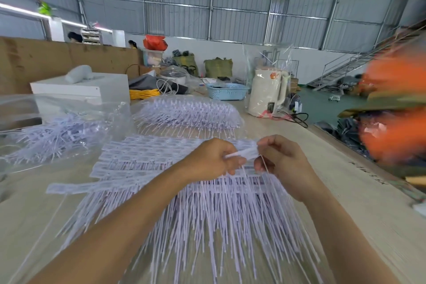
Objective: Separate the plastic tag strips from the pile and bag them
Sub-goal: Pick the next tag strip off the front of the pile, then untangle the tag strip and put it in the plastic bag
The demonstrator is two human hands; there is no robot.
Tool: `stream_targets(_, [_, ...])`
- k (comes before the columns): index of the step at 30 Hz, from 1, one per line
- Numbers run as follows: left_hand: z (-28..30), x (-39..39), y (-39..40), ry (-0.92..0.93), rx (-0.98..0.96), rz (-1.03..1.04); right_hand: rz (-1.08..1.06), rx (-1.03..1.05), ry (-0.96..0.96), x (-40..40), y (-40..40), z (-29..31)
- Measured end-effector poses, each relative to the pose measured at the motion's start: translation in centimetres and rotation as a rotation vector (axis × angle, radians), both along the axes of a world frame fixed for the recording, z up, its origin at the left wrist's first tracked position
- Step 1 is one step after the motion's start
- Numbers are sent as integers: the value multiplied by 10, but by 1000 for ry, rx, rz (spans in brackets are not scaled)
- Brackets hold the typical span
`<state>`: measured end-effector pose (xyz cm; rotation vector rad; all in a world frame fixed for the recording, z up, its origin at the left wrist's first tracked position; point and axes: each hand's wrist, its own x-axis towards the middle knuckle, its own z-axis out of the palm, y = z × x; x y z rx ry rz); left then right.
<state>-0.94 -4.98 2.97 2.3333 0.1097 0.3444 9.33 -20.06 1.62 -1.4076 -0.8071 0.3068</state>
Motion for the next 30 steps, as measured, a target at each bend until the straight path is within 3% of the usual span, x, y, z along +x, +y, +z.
stream_targets(3, [-4, 3, 3, -29, -78, 9, 24, -18, 41, 3, 6, -8])
stream_targets(8, [-10, 4, 2, -63, 45, 27, 60, -199, -125, -1, 9, -13])
stream_targets(13, [-7, 1, 1, -3, 20, 11, 58, -130, -134, -5, 10, -11])
stream_targets(18, [-5, 1, 0, -9, 17, 14, 157, -195, -60, -9, 8, -9])
stream_targets(25, [-2, 5, -1, -41, -100, 62, -75, -135, -500, -14, 19, -9])
stream_targets(30, [-2, 6, 4, -18, -231, 38, -168, 16, -876, -11, 23, -15])
